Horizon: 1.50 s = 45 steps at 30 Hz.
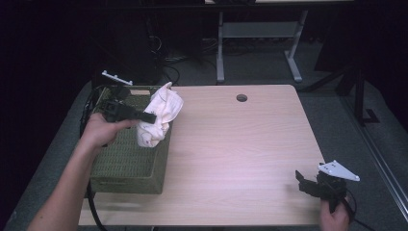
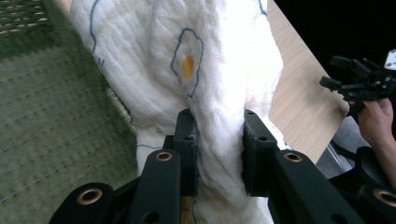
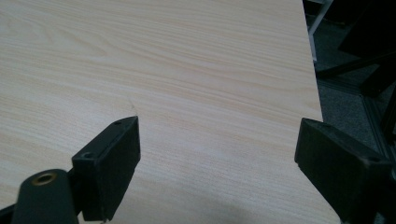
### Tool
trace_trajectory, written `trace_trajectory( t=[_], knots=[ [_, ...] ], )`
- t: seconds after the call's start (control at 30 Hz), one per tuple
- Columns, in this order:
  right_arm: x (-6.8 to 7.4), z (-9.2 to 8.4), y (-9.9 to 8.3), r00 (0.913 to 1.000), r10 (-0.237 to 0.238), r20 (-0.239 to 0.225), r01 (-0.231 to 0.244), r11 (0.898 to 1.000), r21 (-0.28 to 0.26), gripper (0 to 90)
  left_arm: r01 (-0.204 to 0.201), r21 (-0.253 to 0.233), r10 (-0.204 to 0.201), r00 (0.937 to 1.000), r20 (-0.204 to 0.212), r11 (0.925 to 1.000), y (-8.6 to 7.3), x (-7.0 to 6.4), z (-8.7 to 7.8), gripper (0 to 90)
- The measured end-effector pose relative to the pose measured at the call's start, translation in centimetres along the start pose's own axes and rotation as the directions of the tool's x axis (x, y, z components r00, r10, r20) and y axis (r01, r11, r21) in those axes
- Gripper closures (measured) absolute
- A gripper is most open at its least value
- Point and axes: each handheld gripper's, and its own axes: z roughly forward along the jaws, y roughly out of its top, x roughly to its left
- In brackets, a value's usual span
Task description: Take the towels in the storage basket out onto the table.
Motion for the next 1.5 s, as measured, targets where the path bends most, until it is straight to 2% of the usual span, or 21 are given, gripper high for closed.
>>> trace_trajectory(
  t=[0.3, 1.5],
  knots=[
    [-0.1, -0.1, 0.0, 1.0000, -0.004, 0.000, 0.004, 1.000, -0.003, 13.9, -0.035, 0.026, 0.035, 0.9990, 0.028, 0.9990, 0.9, -1.3, 2.0, 71.0],
    [-0.3, -0.3, 0.0, 1.0000, 0.005, -0.001, -0.005, 1.000, -0.009, 13.9, -0.097, 0.092, 0.088, 0.9910, 0.101, 0.9910, 2.8, -4.6, 7.5, 71.0]
  ],
)
